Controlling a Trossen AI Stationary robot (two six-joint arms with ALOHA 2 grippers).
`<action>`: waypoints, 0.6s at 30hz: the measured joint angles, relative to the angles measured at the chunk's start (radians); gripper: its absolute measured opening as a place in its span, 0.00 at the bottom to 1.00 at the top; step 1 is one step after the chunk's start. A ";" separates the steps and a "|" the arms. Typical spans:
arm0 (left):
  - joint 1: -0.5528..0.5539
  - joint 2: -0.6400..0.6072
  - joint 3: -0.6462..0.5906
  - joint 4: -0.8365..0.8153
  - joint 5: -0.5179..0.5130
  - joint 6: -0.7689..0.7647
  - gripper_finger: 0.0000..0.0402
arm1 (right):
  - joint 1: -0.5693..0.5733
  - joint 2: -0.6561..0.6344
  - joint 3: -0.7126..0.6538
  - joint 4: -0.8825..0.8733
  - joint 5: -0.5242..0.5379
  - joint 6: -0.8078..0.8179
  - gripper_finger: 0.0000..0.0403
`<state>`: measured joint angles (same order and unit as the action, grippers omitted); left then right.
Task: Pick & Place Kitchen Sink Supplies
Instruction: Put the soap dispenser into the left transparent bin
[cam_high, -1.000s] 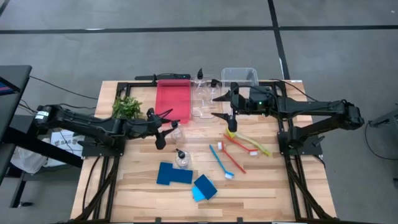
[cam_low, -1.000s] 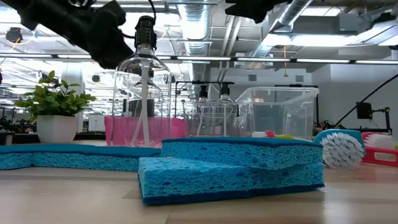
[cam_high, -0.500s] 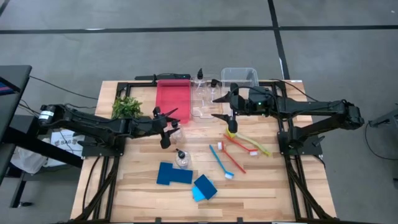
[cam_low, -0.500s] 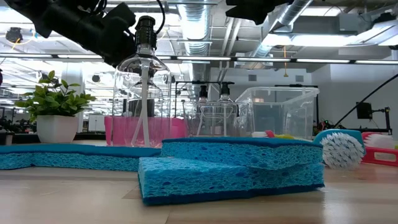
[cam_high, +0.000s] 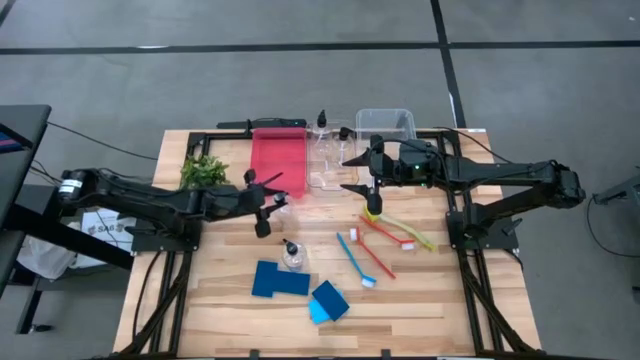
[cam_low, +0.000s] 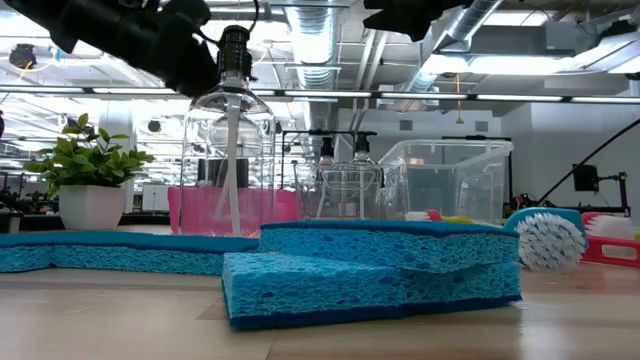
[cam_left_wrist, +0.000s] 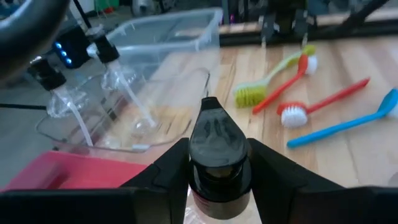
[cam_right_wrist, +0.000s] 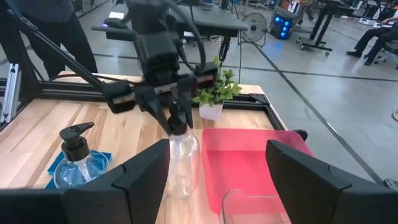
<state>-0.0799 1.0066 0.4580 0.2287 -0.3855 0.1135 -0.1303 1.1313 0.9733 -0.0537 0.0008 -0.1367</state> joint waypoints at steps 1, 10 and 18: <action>-0.005 -0.013 0.000 0.000 0.002 -0.006 0.33 | 0.000 0.000 0.000 0.000 0.000 0.004 0.65; -0.050 -0.124 0.000 0.030 -0.002 0.008 0.33 | 0.000 0.000 0.000 0.000 0.000 0.024 0.65; -0.042 -0.144 0.000 0.249 -0.004 0.210 0.33 | 0.000 0.000 0.000 0.000 0.000 0.051 0.65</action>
<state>-0.1215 0.8621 0.4580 0.4779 -0.3894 0.3230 -0.1304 1.1313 0.9733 -0.0536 0.0010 -0.0858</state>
